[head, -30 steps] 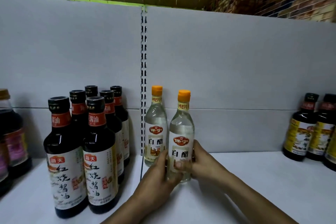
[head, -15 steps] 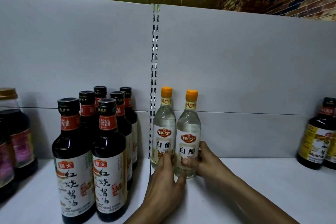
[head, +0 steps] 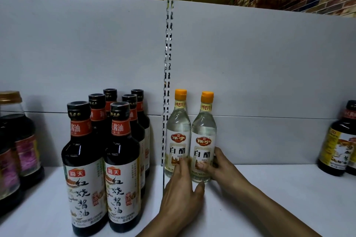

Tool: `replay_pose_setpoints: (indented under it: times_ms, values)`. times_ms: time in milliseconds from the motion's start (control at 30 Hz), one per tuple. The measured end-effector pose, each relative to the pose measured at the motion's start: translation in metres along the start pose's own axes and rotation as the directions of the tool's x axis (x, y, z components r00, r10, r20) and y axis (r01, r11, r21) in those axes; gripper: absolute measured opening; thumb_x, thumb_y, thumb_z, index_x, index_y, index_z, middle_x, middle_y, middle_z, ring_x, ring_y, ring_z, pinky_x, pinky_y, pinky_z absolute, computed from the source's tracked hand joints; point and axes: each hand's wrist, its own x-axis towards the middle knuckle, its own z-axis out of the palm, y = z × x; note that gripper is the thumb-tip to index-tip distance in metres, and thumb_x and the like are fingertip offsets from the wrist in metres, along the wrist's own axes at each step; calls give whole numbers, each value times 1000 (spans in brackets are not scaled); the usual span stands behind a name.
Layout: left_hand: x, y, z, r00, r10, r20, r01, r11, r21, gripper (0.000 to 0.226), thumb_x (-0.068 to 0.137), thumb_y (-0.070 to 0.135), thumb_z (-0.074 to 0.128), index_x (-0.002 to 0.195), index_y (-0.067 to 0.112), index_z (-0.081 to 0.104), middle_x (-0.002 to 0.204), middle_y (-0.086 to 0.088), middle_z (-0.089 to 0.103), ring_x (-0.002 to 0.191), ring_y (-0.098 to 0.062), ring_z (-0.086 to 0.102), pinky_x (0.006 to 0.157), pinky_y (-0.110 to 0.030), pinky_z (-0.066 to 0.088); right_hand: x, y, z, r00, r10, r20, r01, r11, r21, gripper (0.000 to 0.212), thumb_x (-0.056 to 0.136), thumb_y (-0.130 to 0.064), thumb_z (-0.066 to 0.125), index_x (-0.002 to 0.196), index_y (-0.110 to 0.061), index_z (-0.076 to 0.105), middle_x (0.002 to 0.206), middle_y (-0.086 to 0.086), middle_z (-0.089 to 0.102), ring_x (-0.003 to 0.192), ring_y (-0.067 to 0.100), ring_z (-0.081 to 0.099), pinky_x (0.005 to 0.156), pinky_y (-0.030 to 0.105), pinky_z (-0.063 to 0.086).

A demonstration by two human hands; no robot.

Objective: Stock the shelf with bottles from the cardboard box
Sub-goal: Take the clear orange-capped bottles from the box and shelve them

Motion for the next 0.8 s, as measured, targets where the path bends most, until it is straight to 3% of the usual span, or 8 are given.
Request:
replay_pose_setpoints:
  times_ms: [133,267,433,600,733,800]
  values:
    - [-2,1,-1,998,-34,-45,33,999,-15,53,95,32,59,139,36,31,148,13,46,128,-14,52,105,-34,48,-1,-3,0,1000,-1,1,1,1000,-1,74,63,-55,83,125,-32,49,120,-11,74,114,11,70,102,47,55]
    - [-1,1,-6,979,-106,-176,100,994,-43,36,93,33,60,113,36,30,122,11,44,116,-14,54,93,-34,51,-2,-3,0,1000,6,10,-6,999,-45,56,88,-32,78,133,-28,44,119,-15,71,110,1,68,102,36,55]
    - [6,-11,-8,947,-238,-216,222,970,-95,61,92,32,68,135,19,27,139,-3,33,130,-24,45,105,-37,47,-6,-5,1,1000,-2,7,3,992,-124,52,95,-32,69,136,-28,39,121,-21,64,109,-6,62,87,14,52]
    - [12,-22,-6,948,-283,-144,232,928,-292,79,99,37,62,160,21,15,161,-1,36,143,-24,43,117,-42,40,-8,-6,3,999,-10,-32,4,985,-174,45,97,-34,67,133,-30,40,116,-25,62,106,-9,60,84,11,49]
    - [15,-29,-8,952,-280,-123,228,917,-327,74,101,30,61,161,23,18,156,0,47,139,-19,49,112,-32,39,-7,-6,1,1000,-1,-10,0,985,-170,42,98,-31,66,131,-31,40,116,-25,61,105,-10,59,81,8,49]
    - [16,-30,-9,951,-284,-121,231,915,-332,73,100,28,62,160,24,21,155,1,48,140,-20,49,114,-36,40,-5,-5,0,1000,10,15,-8,988,-152,43,99,-28,65,134,-28,40,121,-22,62,110,-6,60,91,14,51]
